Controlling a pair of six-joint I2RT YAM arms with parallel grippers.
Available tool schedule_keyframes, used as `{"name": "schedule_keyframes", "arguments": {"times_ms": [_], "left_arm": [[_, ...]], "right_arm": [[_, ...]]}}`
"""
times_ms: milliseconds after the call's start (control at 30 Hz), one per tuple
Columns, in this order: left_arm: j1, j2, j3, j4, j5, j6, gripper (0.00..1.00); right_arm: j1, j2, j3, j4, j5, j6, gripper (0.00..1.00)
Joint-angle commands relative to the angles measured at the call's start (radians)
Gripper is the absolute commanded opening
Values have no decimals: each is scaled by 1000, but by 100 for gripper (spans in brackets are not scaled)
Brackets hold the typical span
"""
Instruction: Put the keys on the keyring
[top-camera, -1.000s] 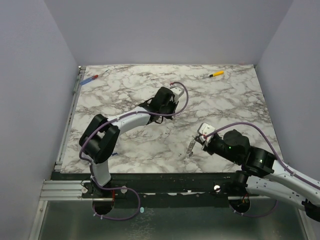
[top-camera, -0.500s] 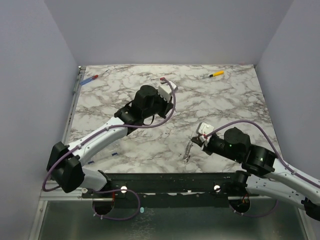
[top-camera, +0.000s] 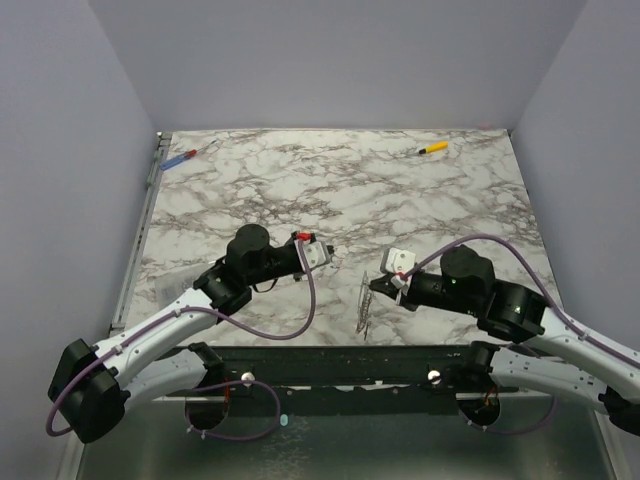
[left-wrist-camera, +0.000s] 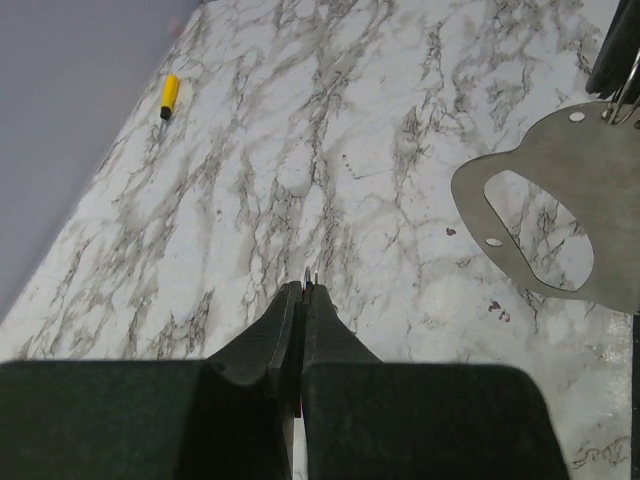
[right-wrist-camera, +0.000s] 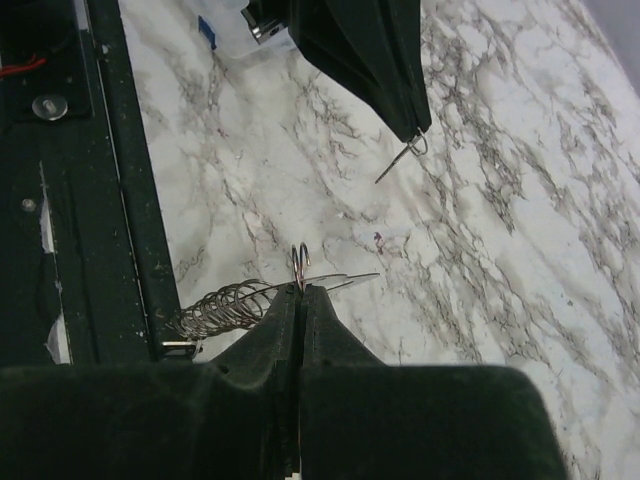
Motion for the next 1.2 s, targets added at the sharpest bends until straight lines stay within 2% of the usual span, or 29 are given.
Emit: {"name": "schedule_keyframes", "arguments": {"times_ms": [0,133,267,367,500,567,767,867,933,1000,1167], "left_arm": [[7,-40,-15,82,15,92,0],[9,-41,-57,192,-116,18,0],[10,4,-47,190,-106,-5,0],[13,20,-26,200,-23,-43,0],[16,-46,-77,318,170,-37,0],[15,-70,-88,328,219,-29,0],[18,-141,-136,391,2,-4,0],[18,-140,-133,367,134,21,0],[18,-133,-125,356,235,25,0],[18,-129,-122,353,282,23,0],[18,-129,-125,347,381,28,0]], "right_arm": [[-4,27,6,36,20,-43,1],[-4,58,12,77,28,-54,1],[-4,82,32,87,45,-56,1],[-4,83,35,77,48,-65,1],[-4,85,49,42,57,-68,1],[-4,82,50,39,60,-67,1],[-4,64,30,91,177,-80,1],[-4,63,34,90,145,-72,1],[-4,72,38,73,48,-69,1],[-4,96,49,49,-17,-67,1],[-4,154,97,0,-69,-54,1]]}}
